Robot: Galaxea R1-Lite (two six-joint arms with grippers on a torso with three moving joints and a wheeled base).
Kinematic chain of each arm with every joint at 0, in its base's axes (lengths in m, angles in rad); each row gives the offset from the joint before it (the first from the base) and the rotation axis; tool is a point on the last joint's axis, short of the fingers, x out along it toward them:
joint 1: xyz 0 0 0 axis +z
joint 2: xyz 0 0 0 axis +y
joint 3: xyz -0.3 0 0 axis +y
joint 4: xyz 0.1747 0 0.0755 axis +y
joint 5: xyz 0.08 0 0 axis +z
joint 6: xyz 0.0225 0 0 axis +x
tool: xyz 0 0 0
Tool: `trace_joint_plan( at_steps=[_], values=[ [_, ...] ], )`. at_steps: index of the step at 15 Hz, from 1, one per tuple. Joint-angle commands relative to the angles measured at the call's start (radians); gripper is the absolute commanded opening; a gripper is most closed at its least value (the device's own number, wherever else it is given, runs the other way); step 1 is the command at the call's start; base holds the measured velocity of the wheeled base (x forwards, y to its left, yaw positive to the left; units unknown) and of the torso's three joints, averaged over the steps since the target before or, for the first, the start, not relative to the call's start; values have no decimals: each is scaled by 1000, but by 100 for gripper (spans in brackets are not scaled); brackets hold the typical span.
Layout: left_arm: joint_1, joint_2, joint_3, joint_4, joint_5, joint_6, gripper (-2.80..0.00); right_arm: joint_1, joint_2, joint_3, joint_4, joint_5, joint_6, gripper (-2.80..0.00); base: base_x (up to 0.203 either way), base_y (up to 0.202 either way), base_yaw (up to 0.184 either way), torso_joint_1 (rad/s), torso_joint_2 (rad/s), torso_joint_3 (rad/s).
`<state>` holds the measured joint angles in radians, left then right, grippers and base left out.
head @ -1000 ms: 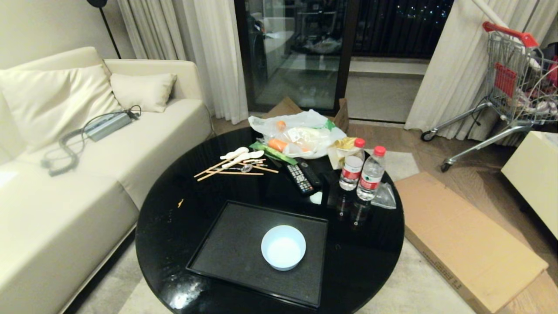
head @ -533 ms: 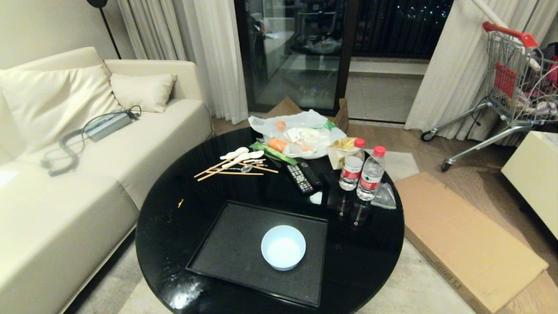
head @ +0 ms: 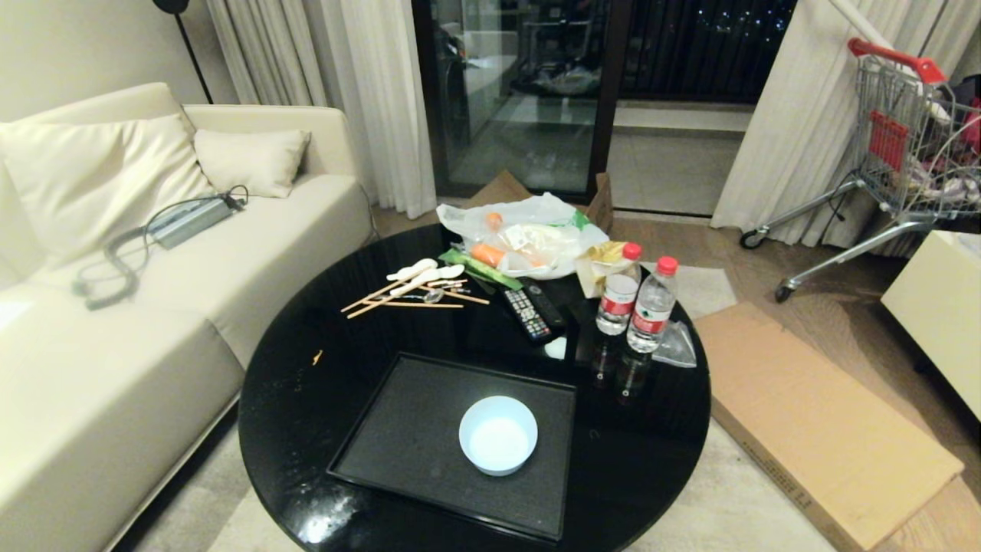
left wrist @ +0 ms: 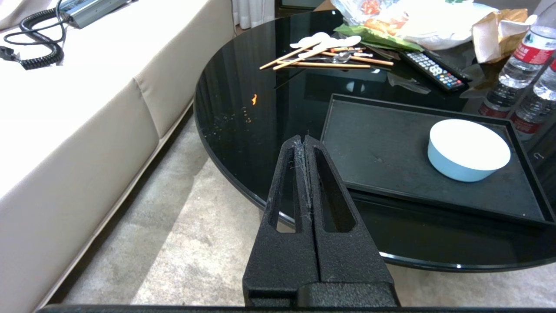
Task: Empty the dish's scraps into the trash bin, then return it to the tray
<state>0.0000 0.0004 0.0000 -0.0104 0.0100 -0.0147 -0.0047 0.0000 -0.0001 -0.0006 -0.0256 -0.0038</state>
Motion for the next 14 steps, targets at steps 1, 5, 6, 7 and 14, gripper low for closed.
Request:
trace_joint_plan(
  at_steps=[1, 5, 6, 7, 14],
  values=[
    [0, 0, 0, 0, 1, -1, -280, 0, 1, -1, -1, 1, -4, -280, 0, 0, 0, 0, 0, 0],
    [0, 0, 0, 0, 1, -1, -280, 0, 2, 0, -1, 0, 1, -280, 0, 0, 0, 0, 0, 0],
    [0, 0, 0, -1, 1, -1, -280, 0, 2, 0, -1, 0, 1, -280, 0, 0, 0, 0, 0, 0],
    [0, 0, 0, 0, 1, -1, -280, 0, 1, 0, -1, 0, 1, -280, 0, 0, 0, 0, 0, 0],
    [0, 0, 0, -1, 1, -1, -280, 0, 0, -1, 1, 0, -4, -280, 0, 0, 0, 0, 0, 0]
  ],
)
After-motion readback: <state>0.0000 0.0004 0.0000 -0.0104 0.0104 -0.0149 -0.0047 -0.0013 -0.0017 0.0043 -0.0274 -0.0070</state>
